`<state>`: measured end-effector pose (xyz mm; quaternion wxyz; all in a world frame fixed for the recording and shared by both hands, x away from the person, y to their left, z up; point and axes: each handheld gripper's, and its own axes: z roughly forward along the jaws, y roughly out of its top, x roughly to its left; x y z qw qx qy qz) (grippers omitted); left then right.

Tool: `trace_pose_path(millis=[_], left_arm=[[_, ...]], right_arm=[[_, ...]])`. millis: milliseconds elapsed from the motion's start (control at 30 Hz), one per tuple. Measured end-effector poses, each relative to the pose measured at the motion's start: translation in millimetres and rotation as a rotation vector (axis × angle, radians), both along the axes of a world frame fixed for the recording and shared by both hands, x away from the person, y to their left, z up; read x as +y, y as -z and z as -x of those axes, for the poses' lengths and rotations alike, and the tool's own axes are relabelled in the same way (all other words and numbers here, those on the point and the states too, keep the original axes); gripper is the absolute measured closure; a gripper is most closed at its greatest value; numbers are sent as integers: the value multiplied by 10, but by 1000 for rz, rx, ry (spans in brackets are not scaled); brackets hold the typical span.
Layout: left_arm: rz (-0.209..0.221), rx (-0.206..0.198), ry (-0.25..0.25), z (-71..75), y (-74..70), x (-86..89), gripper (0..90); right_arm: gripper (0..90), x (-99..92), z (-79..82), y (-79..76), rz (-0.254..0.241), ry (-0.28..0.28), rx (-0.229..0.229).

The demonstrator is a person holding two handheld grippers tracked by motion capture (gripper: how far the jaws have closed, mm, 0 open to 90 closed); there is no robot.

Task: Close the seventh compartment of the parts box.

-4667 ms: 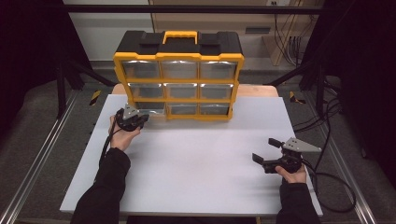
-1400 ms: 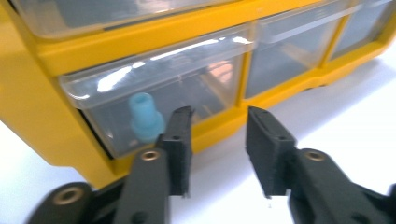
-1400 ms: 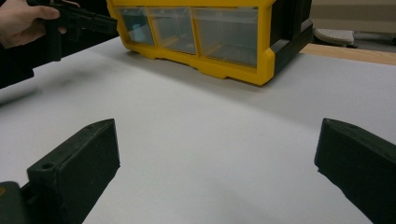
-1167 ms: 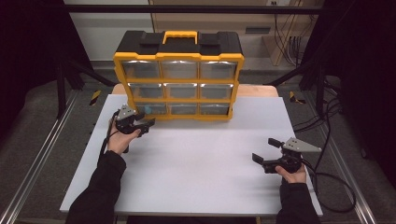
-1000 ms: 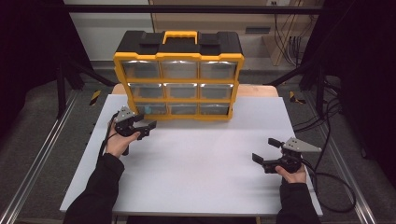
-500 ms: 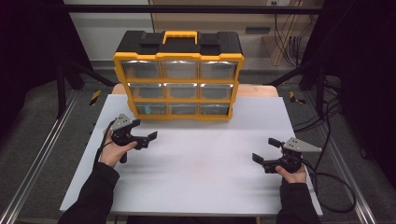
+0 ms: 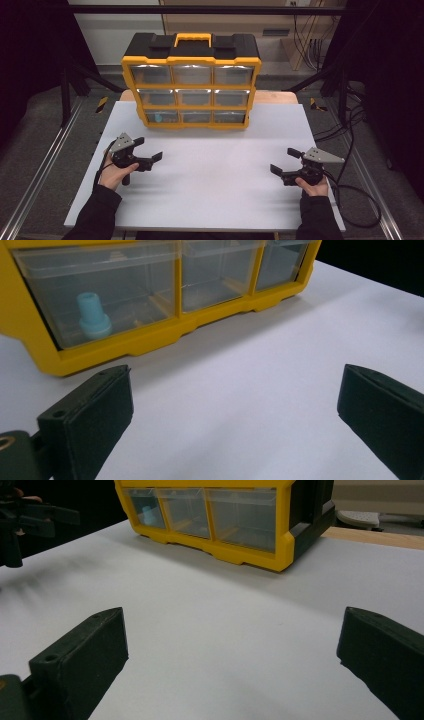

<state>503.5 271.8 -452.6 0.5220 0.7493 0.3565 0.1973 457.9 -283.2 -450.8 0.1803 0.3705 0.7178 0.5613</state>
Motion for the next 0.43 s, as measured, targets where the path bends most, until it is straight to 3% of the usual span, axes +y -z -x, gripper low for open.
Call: trace_pose_path(millis=[433], left_arm=[[-16, 1, 3, 121, 170, 133, 6]], right_arm=[[6, 5, -3, 7, 1, 0, 6]])
